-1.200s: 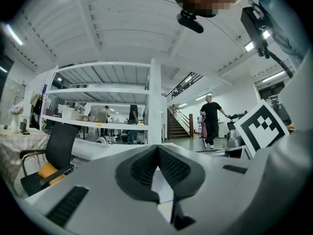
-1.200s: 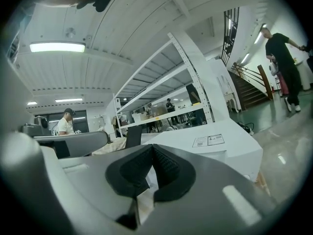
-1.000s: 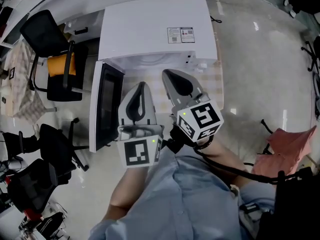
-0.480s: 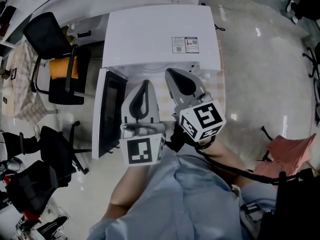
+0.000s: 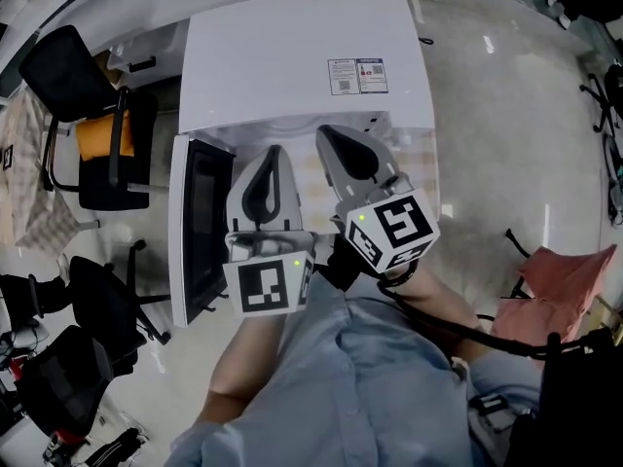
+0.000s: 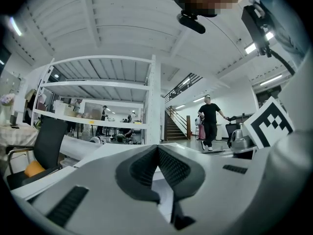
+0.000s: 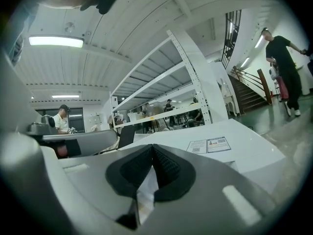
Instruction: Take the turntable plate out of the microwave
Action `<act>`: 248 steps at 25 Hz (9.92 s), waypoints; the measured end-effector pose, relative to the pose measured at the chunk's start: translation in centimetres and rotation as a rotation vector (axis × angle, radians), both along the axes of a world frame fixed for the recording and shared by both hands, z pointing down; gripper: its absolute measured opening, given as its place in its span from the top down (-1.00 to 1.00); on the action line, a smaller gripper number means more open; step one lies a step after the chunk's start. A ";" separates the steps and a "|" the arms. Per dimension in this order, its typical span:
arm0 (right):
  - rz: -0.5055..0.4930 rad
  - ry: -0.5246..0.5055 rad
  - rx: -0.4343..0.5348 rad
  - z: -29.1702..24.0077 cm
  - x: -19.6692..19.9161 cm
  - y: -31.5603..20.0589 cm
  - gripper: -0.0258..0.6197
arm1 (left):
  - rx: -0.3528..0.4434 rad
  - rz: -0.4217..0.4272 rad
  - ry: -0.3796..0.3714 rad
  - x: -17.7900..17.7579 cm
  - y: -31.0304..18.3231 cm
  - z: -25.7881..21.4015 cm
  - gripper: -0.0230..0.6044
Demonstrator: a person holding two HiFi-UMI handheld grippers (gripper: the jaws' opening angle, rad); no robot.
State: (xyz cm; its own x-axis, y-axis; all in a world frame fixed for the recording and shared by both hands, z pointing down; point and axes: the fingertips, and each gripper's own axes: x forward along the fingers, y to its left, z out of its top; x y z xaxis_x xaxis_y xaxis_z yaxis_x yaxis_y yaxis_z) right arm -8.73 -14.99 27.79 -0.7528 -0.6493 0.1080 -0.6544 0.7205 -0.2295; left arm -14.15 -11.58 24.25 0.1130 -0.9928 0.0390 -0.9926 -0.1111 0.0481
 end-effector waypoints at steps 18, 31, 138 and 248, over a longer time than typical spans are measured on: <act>0.040 0.052 -0.120 11.5 -0.2 -0.6 0.92 | -0.044 0.058 -0.030 -0.5 -1.5 9.0 0.91; 0.045 0.055 -0.252 20.5 -2.4 -1.4 0.92 | -0.094 0.056 -0.001 -1.8 -3.3 15.9 0.91; 0.236 -0.745 -0.971 24.6 -3.8 -3.9 0.83 | -0.210 0.031 0.092 -6.1 -4.4 15.2 0.91; 0.023 -0.853 -0.860 25.5 -3.9 0.0 0.84 | -0.038 -0.073 0.018 -5.9 0.4 13.3 0.91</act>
